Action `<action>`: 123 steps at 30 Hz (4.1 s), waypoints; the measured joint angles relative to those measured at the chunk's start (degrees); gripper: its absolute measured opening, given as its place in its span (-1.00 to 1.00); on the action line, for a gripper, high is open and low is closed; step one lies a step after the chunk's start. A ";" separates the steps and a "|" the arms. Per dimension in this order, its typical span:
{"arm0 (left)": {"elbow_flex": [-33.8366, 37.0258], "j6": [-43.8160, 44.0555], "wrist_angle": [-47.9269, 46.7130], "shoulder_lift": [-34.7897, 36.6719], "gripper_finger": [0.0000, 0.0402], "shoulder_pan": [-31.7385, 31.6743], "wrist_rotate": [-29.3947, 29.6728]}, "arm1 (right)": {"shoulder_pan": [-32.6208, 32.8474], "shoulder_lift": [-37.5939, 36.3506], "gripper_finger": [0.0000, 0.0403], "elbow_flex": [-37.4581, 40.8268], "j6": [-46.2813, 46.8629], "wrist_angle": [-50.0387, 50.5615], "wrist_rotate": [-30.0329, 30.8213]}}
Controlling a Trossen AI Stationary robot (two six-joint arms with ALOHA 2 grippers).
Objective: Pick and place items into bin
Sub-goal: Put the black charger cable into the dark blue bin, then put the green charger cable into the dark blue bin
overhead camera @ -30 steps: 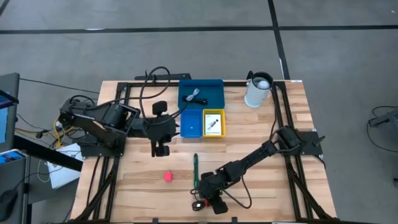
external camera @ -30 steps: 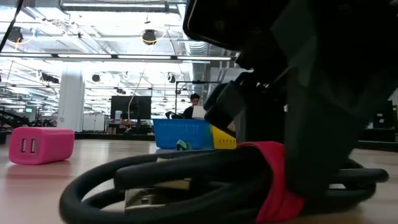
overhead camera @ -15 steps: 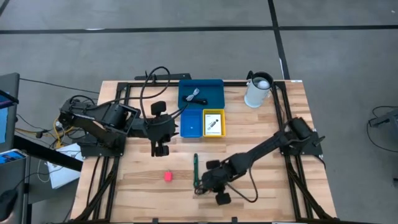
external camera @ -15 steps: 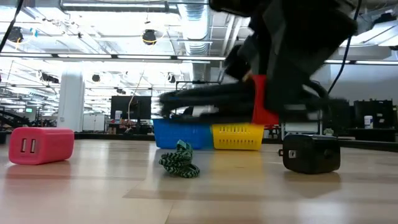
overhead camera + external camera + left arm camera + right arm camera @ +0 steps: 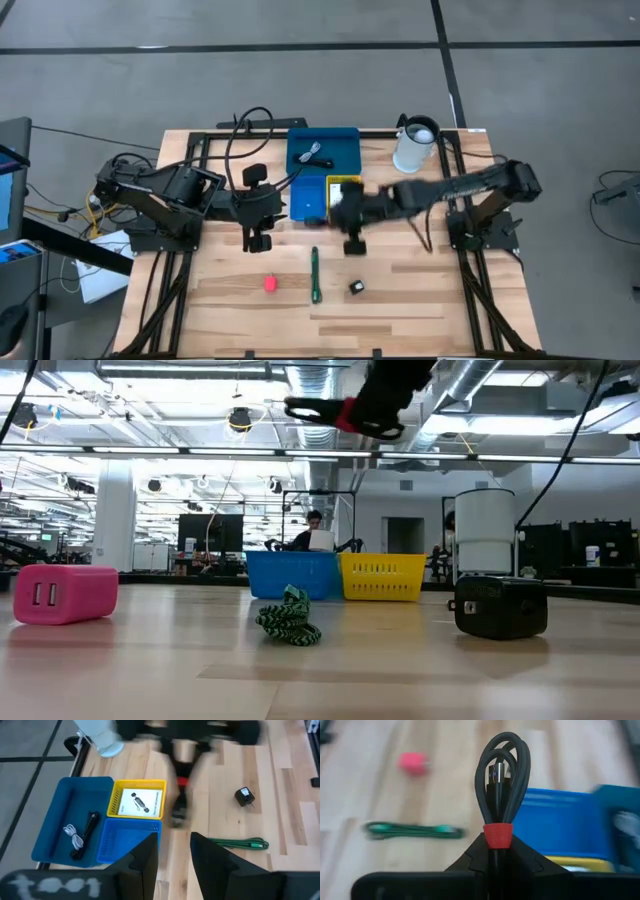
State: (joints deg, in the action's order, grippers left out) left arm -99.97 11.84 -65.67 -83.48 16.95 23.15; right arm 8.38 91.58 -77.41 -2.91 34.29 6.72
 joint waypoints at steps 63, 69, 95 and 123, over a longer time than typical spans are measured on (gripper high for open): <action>0.49 -24.41 -7.77 -0.11 -0.48 -0.20 -3.23 | -24.12 14.22 0.07 -18.38 -7.34 31.90 -5.52; 6.10 -39.70 -6.39 -1.01 -0.48 -0.33 -2.89 | -15.07 13.47 0.07 -19.80 0.46 45.63 -5.16; 30.59 -52.88 28.05 -3.84 -0.68 -11.03 -24.02 | 22.33 2.38 0.06 -13.87 33.99 55.53 15.27; 30.54 -62.08 40.10 -19.02 -0.35 -1.12 -20.85 | 41.75 -3.12 0.06 -2.62 65.52 51.66 23.38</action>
State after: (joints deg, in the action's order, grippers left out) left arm -69.43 -50.24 -25.57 -102.50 15.83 2.30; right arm 50.13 88.47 -80.03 62.61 85.94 30.11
